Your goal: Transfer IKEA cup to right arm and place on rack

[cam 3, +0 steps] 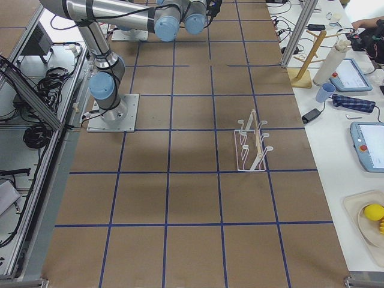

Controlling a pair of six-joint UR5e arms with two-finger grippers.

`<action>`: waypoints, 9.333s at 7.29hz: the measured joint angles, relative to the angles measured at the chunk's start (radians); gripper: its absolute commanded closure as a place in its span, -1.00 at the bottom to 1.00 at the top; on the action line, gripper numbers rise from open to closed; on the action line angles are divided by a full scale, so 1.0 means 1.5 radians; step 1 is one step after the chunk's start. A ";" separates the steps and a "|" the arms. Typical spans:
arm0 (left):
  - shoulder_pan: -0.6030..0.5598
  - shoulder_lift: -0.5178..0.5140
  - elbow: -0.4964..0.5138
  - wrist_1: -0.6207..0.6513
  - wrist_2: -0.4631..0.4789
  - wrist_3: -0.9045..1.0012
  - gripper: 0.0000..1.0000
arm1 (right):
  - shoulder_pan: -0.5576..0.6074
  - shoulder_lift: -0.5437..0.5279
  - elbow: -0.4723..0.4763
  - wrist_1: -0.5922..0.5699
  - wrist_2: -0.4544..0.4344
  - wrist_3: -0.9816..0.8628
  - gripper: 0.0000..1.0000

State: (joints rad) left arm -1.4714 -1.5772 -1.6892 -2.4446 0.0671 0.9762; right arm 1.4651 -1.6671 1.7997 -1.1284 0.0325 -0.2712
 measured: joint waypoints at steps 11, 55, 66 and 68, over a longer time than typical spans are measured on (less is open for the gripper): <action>-0.001 -0.005 0.041 0.396 0.417 -0.396 -1.00 | -0.185 -0.005 -0.071 -0.042 -0.393 0.001 1.00; -0.051 0.018 0.034 0.677 1.000 -0.674 -1.00 | -0.242 0.323 -0.116 -0.741 -1.041 -0.163 -1.00; -0.050 0.020 0.028 0.677 0.998 -0.674 -1.00 | -0.052 0.014 -0.118 -0.315 -1.047 0.057 -1.00; -0.050 0.020 0.028 0.677 0.998 -0.673 -1.00 | -0.004 0.009 -0.120 -0.294 -1.042 0.077 -1.00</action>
State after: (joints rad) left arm -1.5463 -1.5478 -1.6466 -1.4297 1.5647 -0.0338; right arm 1.4583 -1.6542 1.6197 -1.5695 -1.5311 -0.1564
